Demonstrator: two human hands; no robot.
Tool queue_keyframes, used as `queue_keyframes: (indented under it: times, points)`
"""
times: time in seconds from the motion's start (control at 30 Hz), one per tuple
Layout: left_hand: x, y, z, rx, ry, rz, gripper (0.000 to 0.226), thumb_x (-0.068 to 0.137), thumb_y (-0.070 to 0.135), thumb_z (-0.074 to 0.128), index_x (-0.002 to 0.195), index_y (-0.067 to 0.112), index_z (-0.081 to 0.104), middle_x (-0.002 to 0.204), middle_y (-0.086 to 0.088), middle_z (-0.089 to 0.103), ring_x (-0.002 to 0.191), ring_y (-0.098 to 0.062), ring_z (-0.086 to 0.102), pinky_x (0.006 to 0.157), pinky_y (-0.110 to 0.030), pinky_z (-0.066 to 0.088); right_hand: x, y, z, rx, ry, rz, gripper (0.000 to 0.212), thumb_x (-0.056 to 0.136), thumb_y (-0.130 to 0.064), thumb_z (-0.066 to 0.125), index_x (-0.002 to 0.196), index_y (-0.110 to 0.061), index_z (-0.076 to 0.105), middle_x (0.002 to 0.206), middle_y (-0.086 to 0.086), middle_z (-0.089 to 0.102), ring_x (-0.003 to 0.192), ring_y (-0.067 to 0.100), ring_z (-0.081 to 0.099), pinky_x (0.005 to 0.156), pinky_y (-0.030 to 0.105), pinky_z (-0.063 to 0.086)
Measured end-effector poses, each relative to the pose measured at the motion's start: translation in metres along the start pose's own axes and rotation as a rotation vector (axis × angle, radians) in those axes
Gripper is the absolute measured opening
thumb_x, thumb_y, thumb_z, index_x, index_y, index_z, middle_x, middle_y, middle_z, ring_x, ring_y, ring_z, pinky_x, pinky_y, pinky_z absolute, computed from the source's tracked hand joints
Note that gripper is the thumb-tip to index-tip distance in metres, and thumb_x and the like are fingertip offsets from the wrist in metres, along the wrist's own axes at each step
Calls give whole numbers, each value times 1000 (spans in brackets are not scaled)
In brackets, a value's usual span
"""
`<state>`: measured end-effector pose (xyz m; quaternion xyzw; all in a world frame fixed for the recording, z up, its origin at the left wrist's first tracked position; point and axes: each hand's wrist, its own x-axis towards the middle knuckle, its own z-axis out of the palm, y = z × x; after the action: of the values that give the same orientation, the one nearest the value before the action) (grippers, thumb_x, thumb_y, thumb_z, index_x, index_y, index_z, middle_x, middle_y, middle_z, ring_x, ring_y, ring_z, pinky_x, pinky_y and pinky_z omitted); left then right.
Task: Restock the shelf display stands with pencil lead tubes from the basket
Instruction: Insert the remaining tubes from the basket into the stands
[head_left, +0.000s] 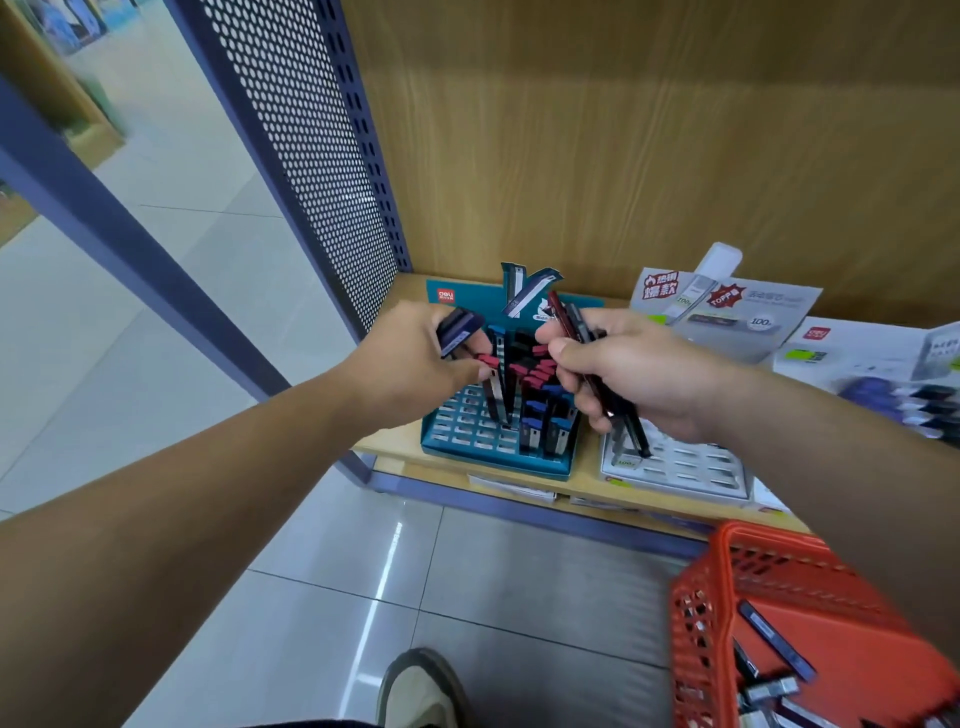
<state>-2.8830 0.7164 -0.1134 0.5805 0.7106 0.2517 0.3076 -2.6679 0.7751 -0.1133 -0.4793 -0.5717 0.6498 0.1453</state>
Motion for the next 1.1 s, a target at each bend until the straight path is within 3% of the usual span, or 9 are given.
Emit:
queue_keyframes:
  times: [0.07,0.17,0.23,0.4,0.57,0.77,0.9,1.03,1.1]
  points:
    - [1,1,1,-21,-8,17,13,86,16,83,93,21,73,76,16,67,65,10,59,57,-4,40,2,1,-3,35,26,19,16,105,-16,56,116,-5,60,67,4,50,49,18,42,45,28,36]
    - [1,1,1,2,-15,39,12,88,17,82,92,23,72,82,12,68,67,9,59,58,-3,40,3,1,-8,55,36,40,4,102,-17,61,105,-18,61,66,3,49,47,16,37,43,25,30]
    - [0,-1,0,23,-22,40,12,88,18,81,90,23,71,79,11,66,64,8,58,56,-4,39,4,3,-12,0,97,28,6,98,-19,67,101,-16,63,65,4,49,45,16,37,43,25,29]
    - [-1,-7,-1,56,-32,16,12,88,23,81,89,26,69,85,1,70,71,-9,63,61,-19,49,6,11,-17,-113,230,-33,11,94,-15,75,101,-11,66,53,2,45,42,17,36,41,25,31]
    - [-1,-5,-1,-82,17,30,9,91,17,78,95,24,74,85,4,73,71,-3,65,62,-8,48,7,4,-11,-133,208,-121,7,94,-14,74,97,-10,70,56,7,42,44,20,34,41,26,30]
    - [2,3,1,-126,37,93,10,91,16,78,96,25,75,87,2,74,78,-10,69,69,-17,55,9,1,-5,-65,229,-157,6,94,-14,75,98,-14,72,52,2,44,46,20,33,45,30,29]
    - [5,-8,-2,48,104,115,10,92,21,75,92,30,70,87,10,69,77,-5,64,66,-14,47,10,3,-5,-87,215,-158,5,94,-16,75,96,-12,71,51,0,46,46,20,35,45,30,31]
    - [13,-17,-8,37,224,72,9,92,21,76,93,29,72,88,13,70,78,-1,64,66,-14,48,12,8,0,-111,248,-176,7,96,-19,71,91,-15,71,62,8,50,47,21,37,44,30,33]
    - [20,-19,-10,20,248,71,8,92,18,75,95,24,74,84,16,68,71,7,61,61,-6,41,14,10,2,-120,249,-177,8,96,-21,71,91,-15,70,65,11,50,47,21,37,44,30,33]
